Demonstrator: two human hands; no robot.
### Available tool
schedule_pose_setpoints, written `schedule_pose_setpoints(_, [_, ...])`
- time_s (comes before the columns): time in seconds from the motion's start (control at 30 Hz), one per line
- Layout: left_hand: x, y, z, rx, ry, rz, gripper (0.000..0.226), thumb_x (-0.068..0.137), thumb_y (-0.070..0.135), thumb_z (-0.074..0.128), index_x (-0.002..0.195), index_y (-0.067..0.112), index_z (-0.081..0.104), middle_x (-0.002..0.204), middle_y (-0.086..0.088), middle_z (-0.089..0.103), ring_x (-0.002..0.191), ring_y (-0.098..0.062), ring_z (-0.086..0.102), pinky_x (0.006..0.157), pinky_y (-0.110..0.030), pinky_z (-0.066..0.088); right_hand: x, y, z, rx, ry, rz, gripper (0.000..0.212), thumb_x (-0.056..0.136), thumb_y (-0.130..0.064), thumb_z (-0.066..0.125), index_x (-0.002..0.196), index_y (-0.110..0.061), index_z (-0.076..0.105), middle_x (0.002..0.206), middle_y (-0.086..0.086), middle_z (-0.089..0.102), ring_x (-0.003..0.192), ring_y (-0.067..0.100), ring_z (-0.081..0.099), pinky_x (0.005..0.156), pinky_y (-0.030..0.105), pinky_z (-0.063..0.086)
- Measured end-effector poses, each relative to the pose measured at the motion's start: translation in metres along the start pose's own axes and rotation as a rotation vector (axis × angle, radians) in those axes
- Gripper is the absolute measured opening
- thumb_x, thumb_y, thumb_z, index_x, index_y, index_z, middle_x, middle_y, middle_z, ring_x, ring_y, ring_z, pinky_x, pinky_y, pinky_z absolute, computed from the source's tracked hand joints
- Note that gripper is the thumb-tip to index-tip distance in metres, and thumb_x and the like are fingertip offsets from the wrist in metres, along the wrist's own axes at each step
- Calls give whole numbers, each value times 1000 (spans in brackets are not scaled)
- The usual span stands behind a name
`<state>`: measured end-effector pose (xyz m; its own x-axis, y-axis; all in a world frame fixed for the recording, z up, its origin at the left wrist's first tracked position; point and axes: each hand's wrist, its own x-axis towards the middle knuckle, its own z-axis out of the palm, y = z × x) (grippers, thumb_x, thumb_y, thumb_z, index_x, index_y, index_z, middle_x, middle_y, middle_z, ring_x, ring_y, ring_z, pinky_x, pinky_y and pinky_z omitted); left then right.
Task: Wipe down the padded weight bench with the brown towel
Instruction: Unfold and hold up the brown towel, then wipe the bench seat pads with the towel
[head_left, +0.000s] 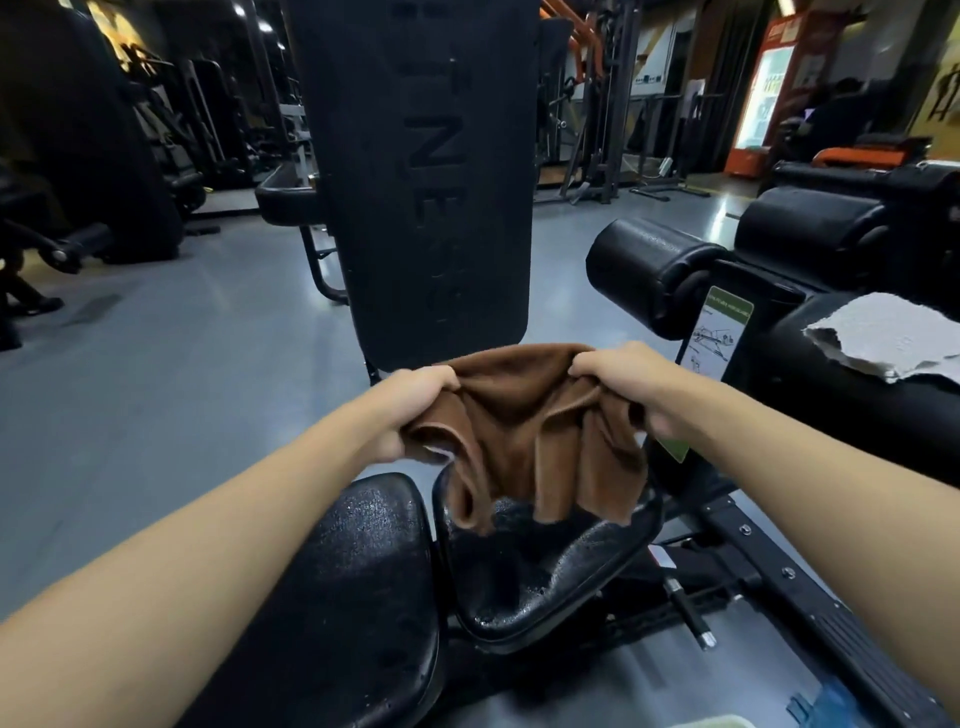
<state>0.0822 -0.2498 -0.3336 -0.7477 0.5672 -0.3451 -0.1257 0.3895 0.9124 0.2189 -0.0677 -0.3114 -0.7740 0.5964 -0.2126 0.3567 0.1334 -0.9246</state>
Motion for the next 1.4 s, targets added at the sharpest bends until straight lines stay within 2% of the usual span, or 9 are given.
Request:
schedule_pose_setpoints(0.1, [6,-13,37,-229,-238,-212,18,91,24,45,92,13,60,77,-13,69,74,-30,66,75,-52,52,-1,4,23,38,-205,139,17,91,-24,62,97,-9,65,79,13,69,66,27,65,74,43,59])
schedule_pose_setpoints(0.23, [21,-23,67,-563,-301,-235,30,96,17,40,89,6,68,77,-14,71,69,-27,71,66,-37,59,-4,26,39,-215,-307,-171,38,78,-55,71,99,-24,69,102,1,71,95,20,67,90,40,54])
schedule_pose_setpoints(0.3, [25,-25,75,-689,-304,-215,36,96,17,37,82,4,68,74,-14,71,63,-26,71,58,-33,58,-1,47,39,-383,-330,-291,60,72,-57,77,127,-46,55,138,-5,45,127,17,45,107,40,41])
schedule_pose_setpoints(0.4, [30,-34,86,-789,-381,-170,39,92,24,35,80,4,67,79,-14,69,67,-27,69,66,-34,54,7,86,41,-361,-262,-338,83,71,-46,82,138,-51,34,146,-12,17,134,17,28,110,33,31])
schedule_pose_setpoints(0.63, [61,-86,116,-82,-166,11,31,94,25,40,104,12,66,90,-6,66,79,-19,62,73,-33,49,34,162,34,-313,162,-365,41,67,-13,69,100,-36,60,113,-9,55,107,20,54,96,36,45])
schedule_pose_setpoints(0.8, [99,-123,111,953,-62,291,73,86,38,60,150,23,30,155,1,32,143,-22,30,114,-46,29,52,196,-4,-712,455,-253,52,80,-19,71,127,-26,50,147,-3,37,131,27,32,105,44,39])
schedule_pose_setpoints(0.97, [132,-126,124,1183,-172,224,105,76,57,71,156,22,13,165,-5,5,152,-24,2,121,-49,10,68,235,0,-984,192,-237,62,93,-27,56,149,-24,30,166,-3,5,151,23,-4,123,39,2])
schedule_pose_setpoints(1.1, [145,-121,126,1258,-223,164,107,67,60,79,152,20,28,160,-6,25,146,-27,27,115,-47,26,83,242,1,-977,169,-293,71,96,-33,53,156,-19,18,166,-2,1,151,21,-11,121,33,-10])
schedule_pose_setpoints(1.4, [156,-130,126,1281,-214,186,117,65,62,79,155,21,19,164,-5,16,148,-25,24,114,-48,26,179,204,6,-1068,60,-254,57,96,-40,44,150,-25,34,158,-2,31,147,29,20,118,46,20])
